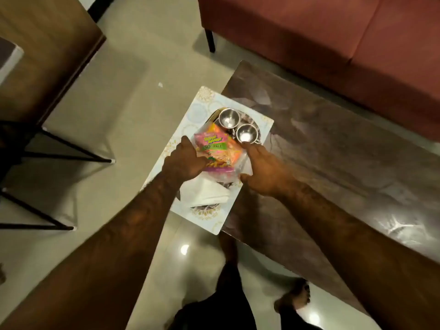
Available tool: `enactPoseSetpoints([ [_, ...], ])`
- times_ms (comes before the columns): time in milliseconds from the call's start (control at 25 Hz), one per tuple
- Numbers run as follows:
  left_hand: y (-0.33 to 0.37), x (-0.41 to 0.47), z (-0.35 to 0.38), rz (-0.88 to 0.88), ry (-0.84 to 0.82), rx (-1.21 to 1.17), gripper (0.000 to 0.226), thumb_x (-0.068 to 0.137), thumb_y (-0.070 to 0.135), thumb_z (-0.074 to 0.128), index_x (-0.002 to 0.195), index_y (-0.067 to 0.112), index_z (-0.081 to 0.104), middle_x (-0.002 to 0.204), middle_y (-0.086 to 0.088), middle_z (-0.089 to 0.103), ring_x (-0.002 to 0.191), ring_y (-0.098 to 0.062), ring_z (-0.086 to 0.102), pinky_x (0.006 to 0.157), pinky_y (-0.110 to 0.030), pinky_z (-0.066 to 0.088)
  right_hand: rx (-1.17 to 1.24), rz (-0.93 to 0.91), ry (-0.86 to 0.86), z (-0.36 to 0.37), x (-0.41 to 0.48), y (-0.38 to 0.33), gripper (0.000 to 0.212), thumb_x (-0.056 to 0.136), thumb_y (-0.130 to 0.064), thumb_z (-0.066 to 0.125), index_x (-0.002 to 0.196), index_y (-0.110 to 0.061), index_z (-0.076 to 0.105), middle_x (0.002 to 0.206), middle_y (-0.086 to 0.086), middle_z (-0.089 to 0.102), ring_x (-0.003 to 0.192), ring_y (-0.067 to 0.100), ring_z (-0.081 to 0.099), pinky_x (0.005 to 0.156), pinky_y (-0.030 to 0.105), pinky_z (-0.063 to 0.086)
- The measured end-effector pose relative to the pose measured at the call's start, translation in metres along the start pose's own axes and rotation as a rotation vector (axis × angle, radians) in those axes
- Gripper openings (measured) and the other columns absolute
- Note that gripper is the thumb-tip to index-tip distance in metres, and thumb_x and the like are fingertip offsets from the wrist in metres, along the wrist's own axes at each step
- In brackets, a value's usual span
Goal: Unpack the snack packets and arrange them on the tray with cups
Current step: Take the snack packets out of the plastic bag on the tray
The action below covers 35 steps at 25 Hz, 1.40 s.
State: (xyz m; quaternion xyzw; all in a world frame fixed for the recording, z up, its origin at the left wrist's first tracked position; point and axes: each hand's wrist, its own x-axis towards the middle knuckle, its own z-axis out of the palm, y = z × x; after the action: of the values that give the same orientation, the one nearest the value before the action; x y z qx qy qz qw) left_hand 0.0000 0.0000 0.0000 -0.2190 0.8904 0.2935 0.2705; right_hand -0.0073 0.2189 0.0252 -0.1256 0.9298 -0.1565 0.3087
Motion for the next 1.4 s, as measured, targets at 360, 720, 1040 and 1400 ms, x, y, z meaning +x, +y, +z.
enactPoseSetpoints([
  [360,-0.038,0.026,0.031,0.080,0.066,-0.429,0.052,0.080,0.013,0.075,0.126,0.014,0.049,0.117,-0.004,0.064,0.105,-0.021,0.063,0.080,-0.027,0.051,-0.096,0.006,-0.085,0.058,0.052,-0.042,0.108,0.089,-0.048,0.072,0.170,-0.027,0.004,0.177,0.007,0.011,0.159,0.034,0.026,0.117,0.058,0.040],
  [720,-0.018,0.019,0.024,0.023,-0.014,-0.936,0.055,0.084,0.015,0.077,0.128,0.027,0.047,0.105,-0.007,0.064,0.095,-0.020,0.069,0.069,-0.034,0.062,-0.005,0.058,0.090,0.042,0.051,-0.050,0.108,0.080,-0.060,0.075,0.167,-0.030,0.018,0.160,0.003,0.038,0.147,0.032,0.043,0.110,0.060,0.046],
  [1040,-0.034,0.002,0.031,-0.155,-0.281,-0.968,0.036,0.081,0.024,0.066,0.116,0.027,0.061,0.111,0.005,0.073,0.112,-0.016,0.067,0.082,-0.041,0.059,0.358,0.052,0.051,0.028,0.041,-0.050,0.082,0.088,-0.047,0.056,0.162,-0.032,0.024,0.151,0.004,0.054,0.127,0.032,0.061,0.103,0.050,0.053],
  [1400,-0.010,-0.013,0.035,0.060,-0.133,-1.023,0.040,0.080,0.020,0.067,0.120,0.021,0.066,0.108,-0.005,0.074,0.099,-0.023,0.073,0.078,-0.037,0.062,0.706,0.068,0.071,0.023,0.038,-0.040,0.083,0.090,-0.037,0.065,0.163,-0.032,0.026,0.160,-0.003,0.047,0.145,0.018,0.051,0.116,0.050,0.048],
])
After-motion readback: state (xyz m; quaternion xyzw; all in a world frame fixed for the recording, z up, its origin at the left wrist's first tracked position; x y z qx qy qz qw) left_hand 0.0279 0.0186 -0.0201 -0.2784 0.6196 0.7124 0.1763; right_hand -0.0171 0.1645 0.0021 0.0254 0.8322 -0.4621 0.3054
